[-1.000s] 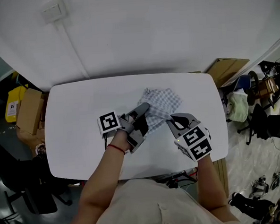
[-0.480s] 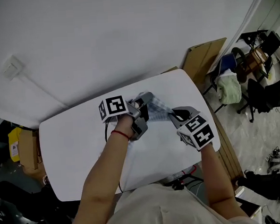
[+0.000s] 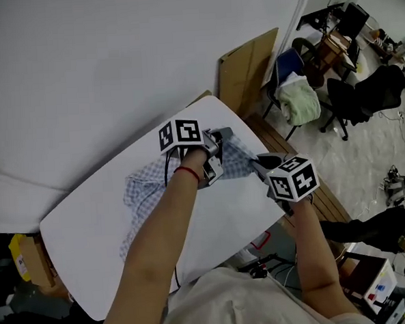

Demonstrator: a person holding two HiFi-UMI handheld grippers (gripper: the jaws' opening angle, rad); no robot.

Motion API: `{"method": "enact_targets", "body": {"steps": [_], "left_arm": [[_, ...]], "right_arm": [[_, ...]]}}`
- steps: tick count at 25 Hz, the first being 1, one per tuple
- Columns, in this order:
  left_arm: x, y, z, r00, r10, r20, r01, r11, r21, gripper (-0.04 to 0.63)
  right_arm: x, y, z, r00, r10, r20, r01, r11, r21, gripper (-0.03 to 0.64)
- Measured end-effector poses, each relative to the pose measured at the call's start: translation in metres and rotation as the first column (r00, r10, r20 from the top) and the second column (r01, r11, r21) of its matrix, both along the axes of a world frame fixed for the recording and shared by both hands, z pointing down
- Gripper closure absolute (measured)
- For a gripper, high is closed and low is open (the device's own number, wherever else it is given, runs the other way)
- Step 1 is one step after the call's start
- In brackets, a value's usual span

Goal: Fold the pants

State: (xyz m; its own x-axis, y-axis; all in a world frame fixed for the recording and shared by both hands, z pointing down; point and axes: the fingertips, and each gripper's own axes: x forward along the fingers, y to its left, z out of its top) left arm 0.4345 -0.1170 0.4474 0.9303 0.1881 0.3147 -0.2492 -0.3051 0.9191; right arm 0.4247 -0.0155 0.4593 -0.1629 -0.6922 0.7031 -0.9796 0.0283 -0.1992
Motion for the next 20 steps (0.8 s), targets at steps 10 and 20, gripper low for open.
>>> {"method": "enact_targets", "body": {"steps": [10,20], "left_arm": [[0.092,0.04,0.085,0.984,0.095,0.153,-0.091,0.995,-0.035,0.565],[0.142,0.053,0.136,0.992,0.023,0.12,-0.005,0.99,-0.143,0.304]], "right_arm": [[0.083,0.041,0.089,0.976,0.206,0.073,-0.197,0.973,-0.12,0.584],[0.124,0.063,0.163,0.911,0.367,0.186,-0.327,0.921,-0.212,0.546]]}}
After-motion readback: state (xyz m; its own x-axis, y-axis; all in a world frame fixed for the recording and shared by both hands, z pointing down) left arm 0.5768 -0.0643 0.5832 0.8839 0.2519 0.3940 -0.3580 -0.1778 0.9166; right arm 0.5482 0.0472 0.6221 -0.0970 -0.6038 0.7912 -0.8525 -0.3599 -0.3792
